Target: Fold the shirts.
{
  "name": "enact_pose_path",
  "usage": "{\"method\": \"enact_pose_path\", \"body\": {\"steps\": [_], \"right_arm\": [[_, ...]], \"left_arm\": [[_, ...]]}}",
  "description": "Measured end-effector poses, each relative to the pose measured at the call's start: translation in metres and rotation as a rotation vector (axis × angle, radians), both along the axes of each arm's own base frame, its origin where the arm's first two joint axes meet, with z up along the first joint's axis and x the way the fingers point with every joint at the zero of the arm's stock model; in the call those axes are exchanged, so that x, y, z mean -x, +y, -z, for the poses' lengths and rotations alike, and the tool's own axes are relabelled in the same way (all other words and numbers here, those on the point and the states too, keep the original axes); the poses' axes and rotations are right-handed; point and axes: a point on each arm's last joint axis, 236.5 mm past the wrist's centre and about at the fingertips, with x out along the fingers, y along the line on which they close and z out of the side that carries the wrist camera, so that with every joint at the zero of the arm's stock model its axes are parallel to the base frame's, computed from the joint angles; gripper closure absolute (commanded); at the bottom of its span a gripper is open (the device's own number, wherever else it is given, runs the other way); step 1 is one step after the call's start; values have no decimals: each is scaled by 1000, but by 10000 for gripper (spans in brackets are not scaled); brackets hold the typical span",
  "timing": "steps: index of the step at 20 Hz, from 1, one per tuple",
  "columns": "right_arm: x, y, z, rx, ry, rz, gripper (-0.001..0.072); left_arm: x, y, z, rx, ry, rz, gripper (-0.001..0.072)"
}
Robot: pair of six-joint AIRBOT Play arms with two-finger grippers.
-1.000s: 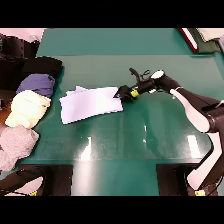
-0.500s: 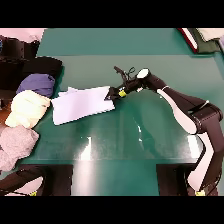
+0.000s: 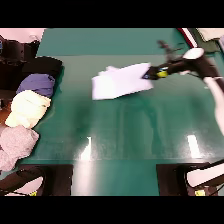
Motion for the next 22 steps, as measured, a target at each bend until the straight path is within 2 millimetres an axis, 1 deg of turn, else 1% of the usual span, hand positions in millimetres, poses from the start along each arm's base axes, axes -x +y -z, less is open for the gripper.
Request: {"method": "enact_pose_path", "body": {"steps": [1, 2, 3, 4, 5, 6, 8, 10, 11, 12, 15, 17, 18, 19, 20, 22], "right_arm": [[-2, -39, -3, 17, -8, 95, 702], [-1, -83, -6, 38, -21, 203, 703], [2, -124, -9, 53, -31, 312, 703], [9, -168, -12, 73, -44, 431, 703], [18, -207, -15, 86, -56, 544, 703], [31, -246, -17, 102, -69, 657, 703], [62, -307, -18, 123, -80, 838, 703], [94, -349, -10, 129, -58, 967, 703], [107, -362, -4, 129, -42, 1010, 703], [119, -372, 2, 123, -21, 1042, 703], [142, -386, 15, 112, 31, 1090, 701], [154, -392, 21, 130, 67, 1101, 698], [161, -394, 23, 149, 89, 1099, 617], [167, -398, 24, 169, 108, 1105, 321], [172, -402, 23, 193, 126, 1104, 130], [184, -408, 19, 238, 161, 1095, 126]], "left_arm": [[0, 0, 0, 0, 1, 0, 679], [0, 0, 0, 0, 2, 0, 680], [0, 0, 0, 0, 2, -1, 680], [0, 0, 0, 0, 2, -1, 680], [0, 0, 0, 3, 2, -4, 680], [0, 0, 0, 3, 2, -4, 680], [0, 0, 0, 10, 2, -12, 680], [-1, 0, -1, 16, -3, -17, 680], [-1, -1, -1, 19, -4, -19, 680], [-2, -1, -2, 20, -8, -20, 680], [-2, -1, -2, 23, -10, -22, 680], [-2, -1, -2, 24, -9, -23, 679], [-2, -1, -2, 24, -8, -24, 680], [-2, -1, -1, 24, -6, -24, 680], [-1, -1, -1, 24, -4, -24, 680], [-1, -1, -1, 23, -3, -25, 680]]}}
